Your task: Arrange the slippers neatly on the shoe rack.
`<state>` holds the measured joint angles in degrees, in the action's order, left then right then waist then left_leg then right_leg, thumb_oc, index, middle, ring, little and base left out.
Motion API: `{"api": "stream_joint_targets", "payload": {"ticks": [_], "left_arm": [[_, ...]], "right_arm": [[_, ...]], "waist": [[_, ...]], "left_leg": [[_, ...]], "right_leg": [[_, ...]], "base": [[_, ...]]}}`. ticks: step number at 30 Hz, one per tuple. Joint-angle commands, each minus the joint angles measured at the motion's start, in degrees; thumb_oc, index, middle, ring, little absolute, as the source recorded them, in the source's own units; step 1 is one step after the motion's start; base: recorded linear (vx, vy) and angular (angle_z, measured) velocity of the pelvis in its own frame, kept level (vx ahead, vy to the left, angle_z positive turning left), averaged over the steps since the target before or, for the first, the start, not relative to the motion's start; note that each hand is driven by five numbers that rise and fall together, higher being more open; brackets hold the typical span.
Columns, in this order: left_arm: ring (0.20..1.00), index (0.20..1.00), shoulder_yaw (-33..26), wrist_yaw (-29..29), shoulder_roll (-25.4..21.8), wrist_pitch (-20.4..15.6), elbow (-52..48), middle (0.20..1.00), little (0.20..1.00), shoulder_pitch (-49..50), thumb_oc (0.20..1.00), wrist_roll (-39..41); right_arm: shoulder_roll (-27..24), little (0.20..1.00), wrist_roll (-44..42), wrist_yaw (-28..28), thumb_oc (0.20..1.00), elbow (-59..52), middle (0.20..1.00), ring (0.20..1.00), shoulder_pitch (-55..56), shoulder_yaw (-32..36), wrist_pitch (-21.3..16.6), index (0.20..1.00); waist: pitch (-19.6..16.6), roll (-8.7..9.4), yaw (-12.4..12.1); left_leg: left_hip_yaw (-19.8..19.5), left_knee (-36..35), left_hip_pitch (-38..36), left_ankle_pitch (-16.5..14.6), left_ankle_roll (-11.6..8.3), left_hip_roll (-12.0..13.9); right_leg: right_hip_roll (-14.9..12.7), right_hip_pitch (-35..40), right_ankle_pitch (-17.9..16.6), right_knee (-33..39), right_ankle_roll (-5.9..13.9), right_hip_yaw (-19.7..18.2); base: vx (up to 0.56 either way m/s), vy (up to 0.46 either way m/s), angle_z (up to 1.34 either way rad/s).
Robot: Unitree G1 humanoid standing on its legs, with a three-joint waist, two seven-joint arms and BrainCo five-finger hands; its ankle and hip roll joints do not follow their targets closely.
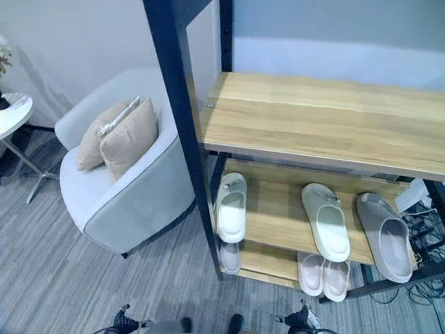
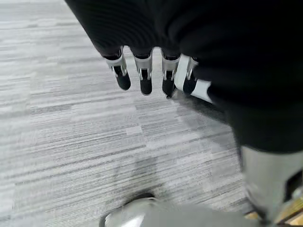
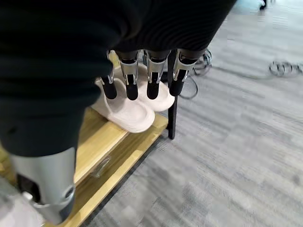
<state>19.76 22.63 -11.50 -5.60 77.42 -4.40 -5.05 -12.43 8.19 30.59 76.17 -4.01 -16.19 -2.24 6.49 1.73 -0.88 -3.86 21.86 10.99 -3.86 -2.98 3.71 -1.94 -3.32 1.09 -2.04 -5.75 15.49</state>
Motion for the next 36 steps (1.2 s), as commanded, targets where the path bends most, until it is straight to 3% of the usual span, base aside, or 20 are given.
{"api": "stream_joint_targets", "payload": {"ticks": [1, 2, 4, 8, 9, 11, 13, 16, 23, 30, 36], "left_arm": [[1.000, 1.000, 2.0, -0.6, 5.7, -1.0, 0.6, 1.000, 1.000, -3.1, 1.000, 0.4], [1.000, 1.000, 2.7, -0.7, 5.9, -0.8, 0.3, 1.000, 1.000, -3.9, 1.000, 0.3], [1.000, 1.000, 3.2, -0.3, 5.6, -1.0, -0.1, 1.000, 1.000, -4.4, 1.000, -0.1], [1.000, 1.000, 2.5, 0.1, 5.1, -1.1, -0.1, 1.000, 1.000, -4.8, 1.000, 0.8], [1.000, 1.000, 2.3, 0.2, 4.6, -1.2, 0.3, 1.000, 1.000, -4.3, 1.000, 0.8], [1.000, 1.000, 2.2, 0.4, 3.8, -1.1, 0.9, 1.000, 1.000, -3.5, 1.000, 0.1], [1.000, 1.000, 0.3, 0.5, 3.8, -0.8, 2.3, 1.000, 1.000, -2.0, 1.000, 0.2], [1.000, 1.000, -1.2, 0.4, 4.5, -1.3, 2.9, 1.000, 1.000, 0.7, 1.000, 1.5], [1.000, 1.000, -0.2, -0.6, 5.0, -1.7, 1.1, 1.000, 1.000, 1.6, 1.000, 1.0], [1.000, 1.000, 1.4, -2.0, 5.4, -2.4, -1.6, 1.000, 1.000, 1.7, 1.000, -2.2], [1.000, 1.000, 1.8, -3.4, 5.5, -2.2, -0.9, 1.000, 1.000, 1.6, 1.000, -4.9]], "right_arm": [[-1.5, 1.000, 0.8, 1.9, 1.000, 1.5, 1.000, 1.000, -1.2, 1.6, 0.0, 1.000], [-1.3, 1.000, 0.8, 2.2, 1.000, 1.5, 1.000, 1.000, -1.7, 1.6, 0.3, 1.000], [-0.3, 1.000, 0.2, 2.6, 1.000, 1.5, 1.000, 1.000, -0.8, 1.8, 0.3, 1.000], [0.8, 1.000, 0.8, 2.9, 1.000, 0.9, 1.000, 1.000, -1.7, 0.6, 0.5, 1.000], [1.0, 1.000, 0.2, 3.3, 1.000, 0.2, 1.000, 1.000, -1.8, 0.9, 0.1, 1.000], [0.8, 1.000, -1.7, 3.8, 1.000, -1.3, 1.000, 1.000, -1.7, 2.2, -1.1, 1.000], [0.3, 1.000, -3.0, 4.0, 1.000, -2.9, 1.000, 1.000, -1.8, 3.5, -1.6, 1.000], [-0.5, 1.000, -3.4, 4.9, 1.000, -7.1, 1.000, 1.000, -0.8, 4.4, -3.1, 1.000], [-4.3, 1.000, -1.1, 6.2, 1.000, -25.3, 1.000, 1.000, 0.9, 5.9, -4.8, 1.000], [-8.3, 1.000, 3.8, 11.2, 1.000, -49.7, 1.000, 1.000, 6.2, 15.0, -5.9, 1.000], [-10.3, 1.000, 6.4, 10.3, 1.000, -57.9, 1.000, 1.000, 3.5, 14.8, -5.8, 1.000]], "waist": [[1.5, -2.03, 1.5], [1.1, -2.66, 1.8], [0.2, -2.97, 2.3], [1.0, -3.68, 2.1], [1.4, -4.32, 1.8], [0.8, -4.02, 2.1], [-0.8, -3.21, 1.5], [-1.8, -3.15, 1.4], [-2.1, -3.91, 2.2], [-2.8, -4.87, 3.3], [-1.9, -5.40, 3.1]], "left_leg": [[1.8, -10.6, -7.9, -3.2, 0.63, -1.5], [-0.2, -12.1, -8.0, -3.3, 1.09, -3.3], [0.3, -14.0, -8.8, -3.4, 1.72, -4.2], [3.0, -15.7, -9.6, -3.1, 2.87, -3.8], [3.8, -15.7, -9.5, -2.9, 3.01, -3.0], [3.3, -16.2, -9.8, -2.9, 2.71, -2.9], [3.9, -16.3, -10.0, -3.0, 2.12, -2.7], [4.1, -18.3, -11.7, -2.1, 1.29, -1.1], [3.5, -22.5, -14.2, 0.1, 0.40, 0.9], [4.4, -26.9, -16.1, 1.6, -0.72, 2.1], [4.5, -26.9, -12.8, 2.1, -1.13, 1.4]], "right_leg": [[-6.4, 2.3, 5.6, -7.0, 11.04, -4.7], [-6.5, 1.2, 4.7, -7.7, 11.49, -5.8], [-6.8, 1.8, 3.7, -5.6, 12.13, -6.2], [-8.4, -1.4, 1.2, -8.7, 13.70, -6.0], [-10.3, -2.1, 0.8, -10.6, 14.12, -4.6], [-11.8, 0.9, 0.6, -7.5, 13.88, -5.4], [-11.7, 3.7, 0.1, -1.4, 14.50, -5.7], [-10.3, 5.4, -0.1, 1.5, 14.58, -6.0], [-8.4, 7.0, 1.0, 2.9, 14.13, -5.8], [-7.4, 8.8, 0.2, 7.0, 14.71, -4.9], [-8.1, 6.1, -0.1, 7.0, 15.40, -4.2]], "base": [[-0.05, 0.220, -0.20], [-0.02, 0.147, 0.02], [-0.06, 0.216, 0.02], [-0.11, 0.125, -0.64], [-0.08, -0.017, -0.70], [-0.01, -0.106, -0.31], [0.09, -0.195, 0.18], [0.09, -0.182, 0.06], [0.05, -0.093, -0.03], [0.04, -0.025, 0.02], [-0.02, 0.027, -0.01]]}}
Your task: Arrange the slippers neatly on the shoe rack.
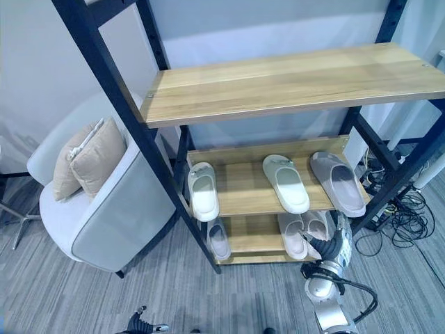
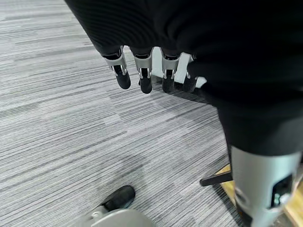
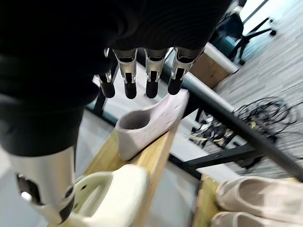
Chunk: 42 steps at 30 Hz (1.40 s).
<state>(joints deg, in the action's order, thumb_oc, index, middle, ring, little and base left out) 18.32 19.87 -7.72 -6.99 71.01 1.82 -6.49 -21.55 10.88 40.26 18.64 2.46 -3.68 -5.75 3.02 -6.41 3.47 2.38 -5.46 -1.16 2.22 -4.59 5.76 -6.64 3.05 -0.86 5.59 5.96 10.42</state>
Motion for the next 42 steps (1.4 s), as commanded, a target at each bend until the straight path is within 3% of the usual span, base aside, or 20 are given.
{"api": "stream_joint_targets", "payload": {"ticks": [1, 12, 24, 25, 26, 27, 29, 33, 42], "left_arm": [[1.000, 1.000, 3.4, -0.7, 1.6, -0.8, 5.0, 1.000, 1.000, -5.0, 1.000, -3.3], [1.000, 1.000, 2.7, 0.0, 1.4, -1.4, 3.1, 1.000, 1.000, -5.1, 1.000, -1.7], [1.000, 1.000, 2.4, 1.4, 1.3, -1.4, 2.1, 1.000, 1.000, -5.4, 1.000, -0.2], [1.000, 1.000, 0.4, -1.2, -0.4, -1.2, 2.7, 1.000, 1.000, -3.7, 1.000, -1.8], [1.000, 1.000, 2.0, -0.5, -0.1, -1.5, 3.3, 1.000, 1.000, -4.7, 1.000, 0.3], [1.000, 1.000, 2.1, -0.4, -0.3, -1.3, 3.4, 1.000, 1.000, -5.1, 1.000, 0.5], [1.000, 1.000, 2.4, -1.5, -0.4, -0.9, 4.8, 1.000, 1.000, -5.0, 1.000, 1.0], [1.000, 1.000, 2.8, -2.1, -0.3, -0.9, 5.1, 1.000, 1.000, -4.4, 1.000, 1.2], [1.000, 1.000, 2.6, -2.6, -0.8, -1.1, 4.6, 1.000, 1.000, -4.0, 1.000, 0.9]], "right_arm": [[-1.7, 1.000, 3.6, 0.7, 1.000, -0.6, 1.000, 1.000, -5.0, 2.0, -1.9, 1.000], [-1.4, 1.000, 5.0, 5.8, 1.000, -4.3, 1.000, 1.000, -5.7, 6.2, 0.4, 1.000], [-0.3, 1.000, 2.2, 8.3, 1.000, -5.0, 1.000, 1.000, -8.7, 6.8, -1.1, 1.000], [-14.7, 1.000, -9.9, -0.5, 1.000, 6.2, 1.000, 1.000, -5.4, 23.3, -3.3, 1.000], [-6.0, 1.000, -10.6, 7.5, 1.000, 16.3, 1.000, 1.000, -13.7, 13.8, -5.6, 1.000], [-5.6, 1.000, -11.3, 6.8, 1.000, 17.7, 1.000, 1.000, -14.9, 12.9, -5.8, 1.000], [-8.1, 1.000, -15.8, 4.7, 1.000, 24.8, 1.000, 1.000, -19.4, 12.7, -6.2, 1.000], [-9.0, 1.000, -17.9, 3.4, 1.000, 27.4, 1.000, 1.000, -20.7, 12.3, -6.5, 1.000], [-9.4, 1.000, -17.7, 2.2, 1.000, 25.8, 1.000, 1.000, -21.2, 11.9, -7.7, 1.000]], "waist": [[1.8, 2.65, -1.7], [4.1, 1.41, -2.3], [4.9, 0.40, -3.0], [4.9, 1.15, -2.6], [4.3, 0.74, -3.5], [4.1, 0.69, -3.6], [3.8, 0.25, -4.5], [3.8, 0.10, -4.7], [3.9, 0.49, -5.1]], "left_leg": [[-1.7, 0.5, 0.4, -3.6, 0.42, -0.8], [-2.9, 0.5, 7.2, -1.7, -0.04, -1.4], [-3.3, 0.5, 10.4, -0.6, -0.37, -1.7], [-3.3, 0.5, 10.0, -0.9, -0.64, -1.5], [-3.2, 0.5, 10.0, -1.1, -0.58, -1.4], [-3.4, 0.5, 10.3, -0.9, -0.50, -1.5], [-3.7, 0.5, 10.2, -1.0, -0.62, -1.6], [-3.7, 0.5, 10.1, -1.0, -0.71, -1.5], [-4.1, 0.5, 9.4, -1.2, -0.86, -1.3]], "right_leg": [[-3.5, -1.4, 1.5, -0.6, 3.87, 0.8], [-3.9, -6.8, 0.5, -0.6, 3.82, 1.7], [-3.9, -9.7, 0.2, -0.6, 3.50, 2.0], [-3.9, -9.4, 0.4, -0.6, 3.75, 2.1], [-3.9, -9.3, 0.6, -0.6, 3.65, 2.4], [-4.0, -9.4, 0.5, -0.6, 3.61, 2.5], [-4.0, -9.0, 0.8, -0.6, 3.51, 3.0], [-3.9, -8.8, 0.9, -0.6, 3.50, 3.3], [-3.7, -7.6, 1.5, -0.6, 3.39, 4.1]], "base": [[-0.02, 0.031, 0.06], [0.01, -0.008, 0.06], [0.01, -0.012, 0.01], [0.07, -0.050, 0.12], [0.07, -0.050, 0.27], [0.07, -0.033, 0.21], [0.04, -0.009, -0.01], [0.01, 0.000, 0.06], [0.01, 0.001, 0.01]]}}
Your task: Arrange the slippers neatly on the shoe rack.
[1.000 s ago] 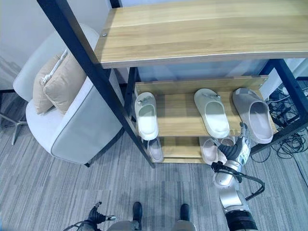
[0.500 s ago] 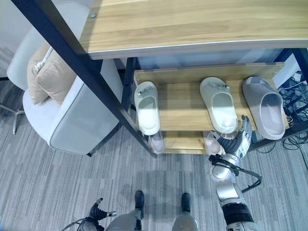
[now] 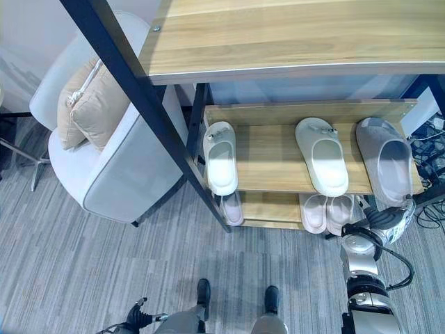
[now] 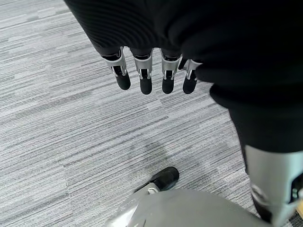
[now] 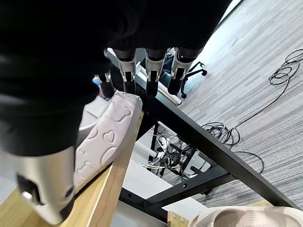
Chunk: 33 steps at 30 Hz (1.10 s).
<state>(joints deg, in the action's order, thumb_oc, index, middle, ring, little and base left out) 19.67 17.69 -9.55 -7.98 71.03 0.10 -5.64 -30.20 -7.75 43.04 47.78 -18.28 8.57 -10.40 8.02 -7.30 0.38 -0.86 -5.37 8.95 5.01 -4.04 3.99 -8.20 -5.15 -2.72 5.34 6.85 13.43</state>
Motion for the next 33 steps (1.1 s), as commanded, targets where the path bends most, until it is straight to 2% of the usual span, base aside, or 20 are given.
{"api": "stream_joint_targets", "payload": {"ticks": [1, 8, 10, 11, 16, 25, 26, 33], "left_arm": [[1.000, 1.000, 1.2, -0.4, 1.0, -0.1, 4.5, 1.000, 1.000, -2.2, 1.000, -0.1], [1.000, 1.000, -0.2, -0.9, 0.6, 0.4, 4.9, 1.000, 1.000, -1.7, 1.000, -1.1], [1.000, 1.000, -0.9, -1.7, 0.7, 0.7, 5.9, 1.000, 1.000, -3.7, 1.000, -0.8], [1.000, 1.000, -0.8, -0.2, 1.2, 0.6, 6.1, 1.000, 1.000, -5.2, 1.000, -0.4], [1.000, 1.000, -1.3, -1.1, 1.8, 0.9, 7.7, 1.000, 1.000, -5.6, 1.000, 1.3], [1.000, 1.000, -0.3, -1.9, 0.2, 0.8, 8.1, 1.000, 1.000, -6.7, 1.000, 3.9], [1.000, 1.000, 0.0, -2.3, -0.1, 0.7, 7.9, 1.000, 1.000, -6.4, 1.000, 4.9], [1.000, 1.000, 0.4, -2.7, -0.9, 0.2, 7.3, 1.000, 1.000, -6.6, 1.000, 7.1]], "right_arm": [[-0.5, 1.000, 1.3, -0.3, 1.000, -4.0, 1.000, 1.000, -0.3, -0.2, -3.1, 1.000], [-0.1, 1.000, 4.3, -2.6, 1.000, -6.5, 1.000, 1.000, 2.8, -0.7, -2.6, 1.000], [0.5, 1.000, 7.4, -1.7, 1.000, -13.3, 1.000, 1.000, 3.1, -1.6, -3.0, 1.000], [1.1, 1.000, 7.8, -1.4, 1.000, -14.9, 1.000, 1.000, 3.4, -1.5, -2.9, 1.000], [-0.4, 1.000, 6.9, -1.9, 1.000, -14.2, 1.000, 1.000, 1.0, -2.8, -3.0, 1.000], [-4.5, 1.000, 0.8, -7.0, 1.000, -4.6, 1.000, 1.000, -9.6, -10.6, -2.3, 1.000], [-6.0, 1.000, -0.1, -8.7, 1.000, -4.4, 1.000, 1.000, -12.0, -13.1, -1.9, 1.000], [-7.2, 1.000, -4.0, -13.4, 1.000, 2.4, 1.000, 1.000, -17.4, -17.5, -0.6, 1.000]], "waist": [[-1.1, 1.44, -2.0], [-1.7, 2.28, -2.0], [-2.0, 2.53, -1.5], [-2.1, 2.70, -1.0], [-2.5, 3.76, -1.0], [-0.8, 4.37, -2.1], [-0.4, 4.48, -2.4], [0.6, 4.95, -3.0]], "left_leg": [[-0.9, 0.4, -1.0, -4.1, -1.42, 0.5], [-1.1, 0.4, -3.6, -4.8, -1.42, 0.5], [-0.9, 0.4, -4.2, -5.1, -1.36, 0.7], [-0.9, 0.4, -4.4, -5.3, -1.35, 0.8], [-0.7, 0.4, -4.0, -5.4, -1.22, 1.0], [-1.2, 0.4, 1.6, -3.4, -1.50, 0.6], [-1.4, 0.4, 3.5, -2.6, -1.62, 0.4], [-1.6, 0.4, 5.9, -1.7, -1.90, 0.1]], "right_leg": [[-2.1, 0.9, 3.5, -0.3, 2.49, 1.2], [-2.0, 3.9, 4.2, -0.3, 2.43, 2.4], [-2.0, 4.2, 4.3, -0.3, 2.56, 2.2], [-1.9, 4.4, 4.4, -0.3, 2.56, 2.1], [-1.8, 3.7, 4.2, -0.3, 2.66, 1.8], [-2.1, -1.6, 2.2, -0.3, 2.67, 1.4], [-2.2, -3.6, 1.5, -0.3, 2.66, 1.4], [-2.4, -5.5, 0.9, -0.3, 2.52, 1.7]], "base": [[0.03, 0.013, 0.06], [0.03, 0.016, 0.13], [0.02, 0.040, -0.01], [0.05, 0.020, -0.05], [0.01, 0.004, -0.01], [-0.04, 0.018, 0.01], [-0.04, 0.024, 0.08], [0.00, 0.011, 0.00]]}}
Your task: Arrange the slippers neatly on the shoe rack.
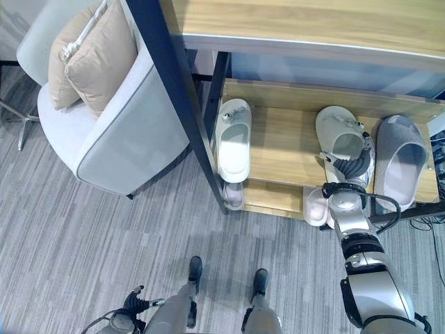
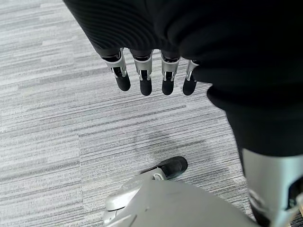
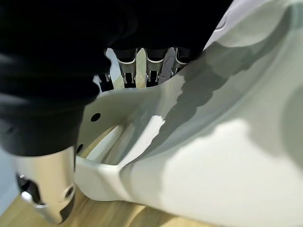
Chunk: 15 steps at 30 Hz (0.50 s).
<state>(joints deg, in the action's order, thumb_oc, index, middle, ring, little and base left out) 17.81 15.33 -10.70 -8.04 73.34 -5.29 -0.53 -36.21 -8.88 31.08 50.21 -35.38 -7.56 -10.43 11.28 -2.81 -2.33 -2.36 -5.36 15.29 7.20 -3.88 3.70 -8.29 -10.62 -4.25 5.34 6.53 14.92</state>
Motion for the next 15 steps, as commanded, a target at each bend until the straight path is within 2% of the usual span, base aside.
{"api": "stream_joint_targets", "payload": {"ticks": [1, 6, 7, 15], "left_arm": [[1.000, 1.000, 2.5, -0.2, 0.4, 0.4, 4.7, 1.000, 1.000, -1.7, 1.000, 2.5], [1.000, 1.000, 2.1, 0.2, 0.5, 0.8, 4.4, 1.000, 1.000, -3.2, 1.000, 2.6], [1.000, 1.000, 1.3, 0.2, 0.4, 1.3, 4.3, 1.000, 1.000, -4.0, 1.000, 2.4], [1.000, 1.000, 1.0, 0.4, -0.1, 1.7, 4.5, 1.000, 1.000, -6.0, 1.000, 1.7]], "right_arm": [[0.9, 1.000, -4.0, -2.1, 1.000, 1.5, 1.000, 1.000, 0.4, -1.5, -0.3, 1.000], [7.0, 1.000, -5.4, -2.6, 1.000, -0.2, 1.000, 1.000, 2.7, -1.6, -0.5, 1.000], [9.6, 1.000, -3.9, -2.8, 1.000, -4.4, 1.000, 1.000, 5.5, -1.7, -0.3, 1.000], [13.0, 1.000, -2.1, -1.8, 1.000, -8.4, 1.000, 1.000, 5.3, -2.4, 0.2, 1.000]], "waist": [[-2.5, 0.55, -0.2], [-2.1, 0.69, 0.0], [-2.2, 0.99, 0.2], [-1.5, 1.97, -0.3]], "left_leg": [[-0.1, 0.4, -0.9, -4.1, -1.98, 0.4], [0.2, 0.4, -2.3, -4.9, -1.75, 0.5], [0.4, 0.4, -3.3, -5.4, -1.54, 0.5], [-0.1, 0.4, -3.1, -5.5, -1.37, 0.3]], "right_leg": [[-2.4, 0.7, 2.6, -0.3, 2.76, 0.4], [-2.5, 2.0, 3.0, -0.3, 2.77, 0.4], [-2.6, 2.9, 3.2, -0.3, 2.83, 0.4], [-3.0, 3.0, 2.9, -0.3, 2.98, 1.0]], "base": [[0.05, 0.020, 0.05], [0.02, 0.034, 0.01], [0.02, 0.040, -0.07], [-0.01, 0.042, 0.03]]}}
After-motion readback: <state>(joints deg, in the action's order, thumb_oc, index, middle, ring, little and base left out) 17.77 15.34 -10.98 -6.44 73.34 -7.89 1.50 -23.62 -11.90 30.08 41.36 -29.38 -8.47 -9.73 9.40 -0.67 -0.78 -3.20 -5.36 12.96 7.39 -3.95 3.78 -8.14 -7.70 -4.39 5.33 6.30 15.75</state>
